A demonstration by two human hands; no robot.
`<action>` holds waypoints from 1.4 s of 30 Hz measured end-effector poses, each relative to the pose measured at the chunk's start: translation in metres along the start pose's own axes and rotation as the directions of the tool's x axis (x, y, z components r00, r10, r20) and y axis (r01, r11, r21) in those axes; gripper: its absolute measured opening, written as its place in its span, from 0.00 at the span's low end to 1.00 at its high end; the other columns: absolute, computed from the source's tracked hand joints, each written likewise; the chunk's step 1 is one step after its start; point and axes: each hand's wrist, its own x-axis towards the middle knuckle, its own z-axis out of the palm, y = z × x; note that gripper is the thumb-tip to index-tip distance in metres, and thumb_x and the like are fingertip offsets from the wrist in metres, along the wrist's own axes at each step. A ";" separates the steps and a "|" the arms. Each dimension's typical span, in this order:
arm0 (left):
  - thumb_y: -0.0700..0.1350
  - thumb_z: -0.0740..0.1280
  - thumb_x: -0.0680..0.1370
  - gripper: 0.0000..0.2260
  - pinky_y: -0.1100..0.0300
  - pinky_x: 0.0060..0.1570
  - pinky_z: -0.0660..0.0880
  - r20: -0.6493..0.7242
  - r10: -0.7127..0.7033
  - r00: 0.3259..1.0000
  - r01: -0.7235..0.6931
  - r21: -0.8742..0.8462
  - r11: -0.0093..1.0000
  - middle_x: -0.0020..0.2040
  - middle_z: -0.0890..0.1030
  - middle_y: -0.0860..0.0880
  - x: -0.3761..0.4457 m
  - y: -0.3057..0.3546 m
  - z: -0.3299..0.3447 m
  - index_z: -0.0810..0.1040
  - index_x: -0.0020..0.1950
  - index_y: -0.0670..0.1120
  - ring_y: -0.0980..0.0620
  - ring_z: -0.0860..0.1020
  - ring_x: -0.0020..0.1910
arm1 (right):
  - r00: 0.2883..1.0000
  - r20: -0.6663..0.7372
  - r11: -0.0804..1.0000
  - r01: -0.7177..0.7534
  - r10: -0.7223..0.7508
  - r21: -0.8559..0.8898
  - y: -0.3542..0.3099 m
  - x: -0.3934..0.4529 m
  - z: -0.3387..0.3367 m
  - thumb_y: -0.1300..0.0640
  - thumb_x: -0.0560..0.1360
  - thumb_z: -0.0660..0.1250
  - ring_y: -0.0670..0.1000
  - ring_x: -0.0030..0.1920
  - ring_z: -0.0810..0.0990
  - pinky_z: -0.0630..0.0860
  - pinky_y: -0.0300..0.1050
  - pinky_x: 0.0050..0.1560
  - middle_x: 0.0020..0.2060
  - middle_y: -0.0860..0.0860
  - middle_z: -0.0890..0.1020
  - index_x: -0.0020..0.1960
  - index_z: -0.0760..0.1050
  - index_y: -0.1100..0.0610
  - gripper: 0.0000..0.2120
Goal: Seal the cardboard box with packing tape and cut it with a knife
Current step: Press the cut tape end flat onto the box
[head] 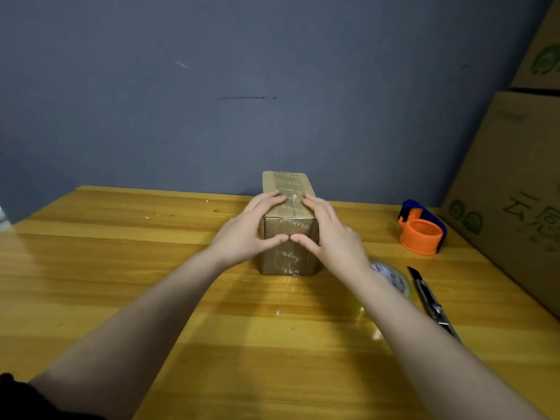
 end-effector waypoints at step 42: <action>0.54 0.73 0.69 0.38 0.52 0.62 0.72 0.074 0.057 0.996 -0.059 0.034 0.998 0.75 0.53 0.64 -0.001 -0.010 -0.004 0.55 0.73 0.61 0.58 0.65 0.71 | 0.993 -0.092 0.990 0.058 -0.070 -0.131 -0.002 0.000 0.006 0.35 0.70 0.63 0.52 0.65 0.75 0.77 0.50 0.52 0.72 0.47 0.66 0.73 0.61 0.53 0.37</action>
